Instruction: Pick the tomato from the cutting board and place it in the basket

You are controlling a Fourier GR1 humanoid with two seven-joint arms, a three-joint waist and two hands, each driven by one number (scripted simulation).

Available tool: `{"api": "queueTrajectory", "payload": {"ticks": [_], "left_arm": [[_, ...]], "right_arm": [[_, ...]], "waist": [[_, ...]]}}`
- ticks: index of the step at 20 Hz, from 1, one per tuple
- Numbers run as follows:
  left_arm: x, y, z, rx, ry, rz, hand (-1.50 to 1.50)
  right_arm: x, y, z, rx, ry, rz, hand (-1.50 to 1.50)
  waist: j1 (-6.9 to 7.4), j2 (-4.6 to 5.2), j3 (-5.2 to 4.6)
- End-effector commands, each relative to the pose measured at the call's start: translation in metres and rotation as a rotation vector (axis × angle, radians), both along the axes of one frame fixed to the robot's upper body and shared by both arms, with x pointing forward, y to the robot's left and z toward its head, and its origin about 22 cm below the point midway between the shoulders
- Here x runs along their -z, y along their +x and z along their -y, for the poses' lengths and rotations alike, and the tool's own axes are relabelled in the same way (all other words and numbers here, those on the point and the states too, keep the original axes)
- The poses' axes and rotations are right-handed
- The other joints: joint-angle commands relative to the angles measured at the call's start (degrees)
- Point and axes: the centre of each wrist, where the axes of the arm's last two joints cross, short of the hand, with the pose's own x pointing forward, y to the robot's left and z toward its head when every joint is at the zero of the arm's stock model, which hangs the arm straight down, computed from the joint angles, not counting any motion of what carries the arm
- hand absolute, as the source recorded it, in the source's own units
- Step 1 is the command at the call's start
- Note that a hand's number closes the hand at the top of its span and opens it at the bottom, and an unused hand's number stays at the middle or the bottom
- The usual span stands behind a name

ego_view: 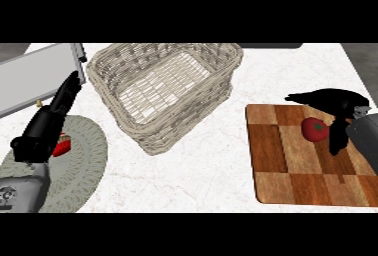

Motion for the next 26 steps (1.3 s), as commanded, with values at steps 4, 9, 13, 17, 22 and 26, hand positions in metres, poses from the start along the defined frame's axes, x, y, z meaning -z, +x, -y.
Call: {"api": "queueTrajectory", "payload": {"ticks": [4, 9, 13, 17, 22, 26], "left_arm": [[0.003, 0.005, -0.009, -0.013, 0.008, -0.009, 0.00], [-0.007, 0.010, -0.004, 0.008, 0.002, -0.005, 0.00], [0.002, 0.007, 0.018, 0.006, 0.003, -0.013, 0.00], [-0.010, -0.011, 0.006, 0.018, 0.012, -0.005, 0.00], [-0.016, 0.003, -0.010, -0.009, 0.014, 0.007, 0.00], [0.003, 0.003, -0.001, -0.012, -0.004, -0.019, 0.00]], "right_arm": [[0.003, 0.002, -0.001, 0.004, 0.009, -0.016, -1.50], [0.023, -0.008, 0.038, 0.014, -0.012, -0.025, -1.50], [0.019, -0.006, 0.030, 0.028, -0.019, -0.036, -1.50], [0.026, 0.008, 0.014, 0.041, -0.010, -0.030, -1.50], [0.035, 0.010, 0.012, 0.065, -0.005, -0.044, 1.50], [0.047, 0.002, 0.031, 0.052, 0.033, -0.042, 1.50]], "waist": [[-0.02, 0.01, -0.02], [0.13, 0.10, 0.01], [-0.12, 0.01, -0.01], [0.29, 0.00, 0.00], [0.18, 0.04, 0.00], [0.09, 0.09, 0.00]]}}
